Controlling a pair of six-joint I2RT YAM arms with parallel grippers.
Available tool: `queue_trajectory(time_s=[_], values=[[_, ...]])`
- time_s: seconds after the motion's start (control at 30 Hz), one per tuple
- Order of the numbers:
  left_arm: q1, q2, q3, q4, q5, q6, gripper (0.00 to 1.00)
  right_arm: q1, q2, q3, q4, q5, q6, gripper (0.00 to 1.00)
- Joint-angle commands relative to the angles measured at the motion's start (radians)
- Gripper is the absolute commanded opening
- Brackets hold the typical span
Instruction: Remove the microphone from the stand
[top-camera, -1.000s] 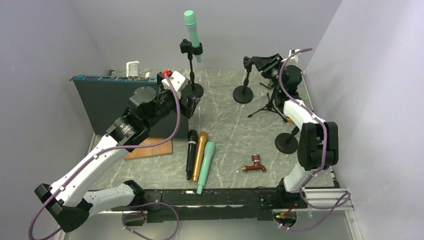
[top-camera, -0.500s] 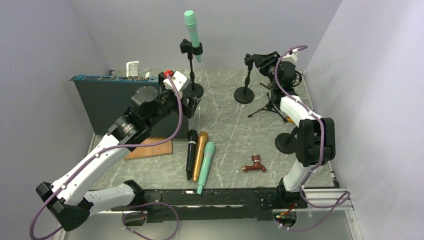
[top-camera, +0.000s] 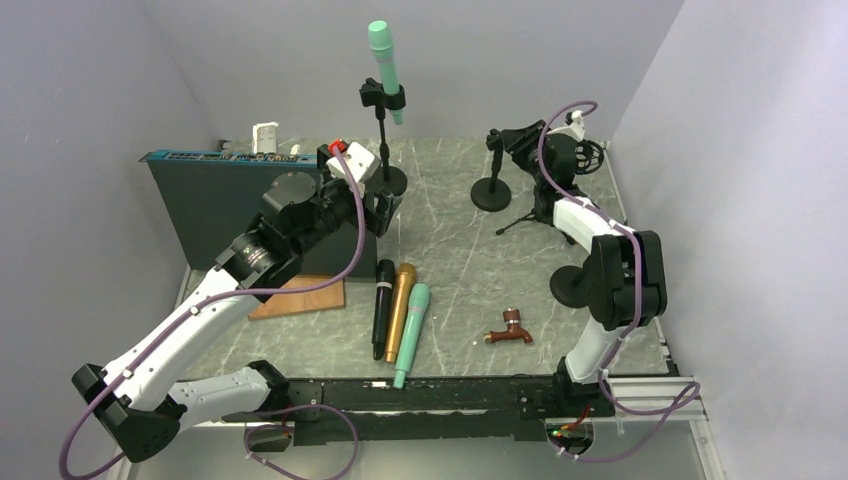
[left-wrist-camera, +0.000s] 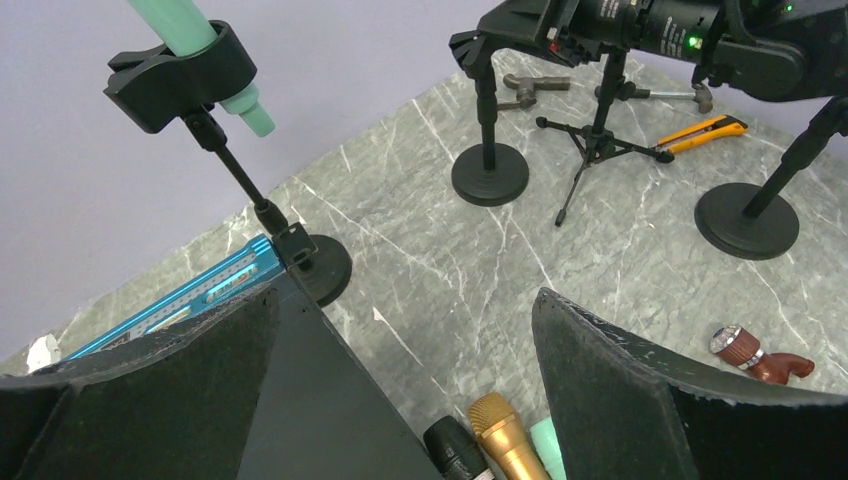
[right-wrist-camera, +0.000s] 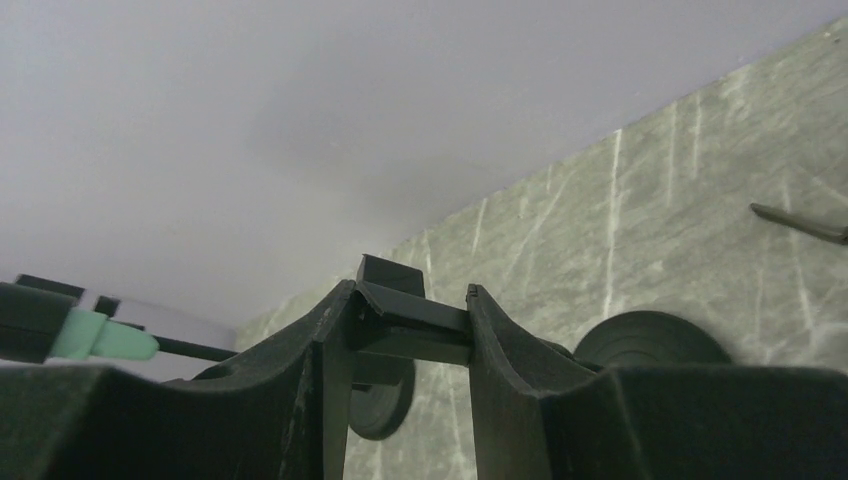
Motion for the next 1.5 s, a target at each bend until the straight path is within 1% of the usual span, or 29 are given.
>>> queue_trajectory(time_s=[0.0, 0.07, 0.17, 0.27, 0.37, 0.43, 0.57, 0.7, 0.87, 0.97, 1.03, 1.2, 1.27, 1.33, 1.47], values=[[-0.004, -0.001, 0.009, 0.032, 0.002, -0.004, 0.99, 0.003, 0.077, 0.045, -0.396, -0.002, -0.175, 0.03], [-0.003, 0.003, 0.011, 0.029, -0.002, -0.001, 0.99, 0.005, 0.064, 0.083, -0.426, 0.000, -0.188, 0.12], [-0.004, 0.004, 0.011, 0.028, -0.011, -0.001, 0.99, 0.005, 0.030, 0.101, -0.434, 0.002, -0.198, 0.36], [-0.004, 0.003, 0.013, 0.028, -0.008, -0.004, 0.99, 0.005, 0.016, 0.160, -0.476, -0.020, -0.217, 0.59], [-0.004, -0.001, 0.010, 0.029, -0.011, -0.004, 1.00, 0.006, 0.008, 0.238, -0.531, -0.048, -0.238, 0.74], [-0.004, 0.000, 0.010, 0.031, -0.019, -0.002, 1.00, 0.008, 0.001, 0.287, -0.576, -0.046, -0.246, 0.80], [-0.004, 0.018, 0.015, 0.022, -0.028, -0.002, 0.99, 0.009, -0.035, 0.357, -0.664, -0.022, -0.285, 0.87], [-0.004, 0.041, 0.016, 0.020, -0.021, -0.009, 0.99, 0.009, -0.139, 0.323, -0.707, -0.005, -0.311, 0.93], [-0.005, 0.073, 0.016, 0.023, 0.010, -0.027, 0.99, 0.016, -0.340, 0.105, -0.636, -0.017, -0.286, 0.98], [-0.006, 0.090, -0.003, 0.049, 0.007, -0.029, 0.99, 0.047, -0.454, -0.038, -0.563, -0.093, -0.255, 0.98], [-0.007, 0.103, -0.010, 0.056, -0.003, -0.026, 0.99, 0.080, -0.516, -0.104, -0.548, -0.121, -0.247, 0.99], [-0.001, 0.123, -0.006, 0.084, -0.075, -0.020, 0.99, 0.163, -0.660, -0.279, -0.483, -0.250, -0.214, 0.99], [0.024, 0.125, 0.010, 0.098, -0.055, -0.030, 0.99, 0.187, -0.713, -0.349, -0.452, -0.309, -0.192, 0.99], [0.078, 0.135, 0.046, 0.106, 0.004, -0.065, 0.99, 0.198, -0.775, -0.424, -0.411, -0.364, -0.159, 0.99], [0.186, 0.190, 0.172, 0.083, 0.071, -0.141, 0.99, 0.205, -0.894, -0.512, -0.367, -0.396, -0.122, 0.99]])
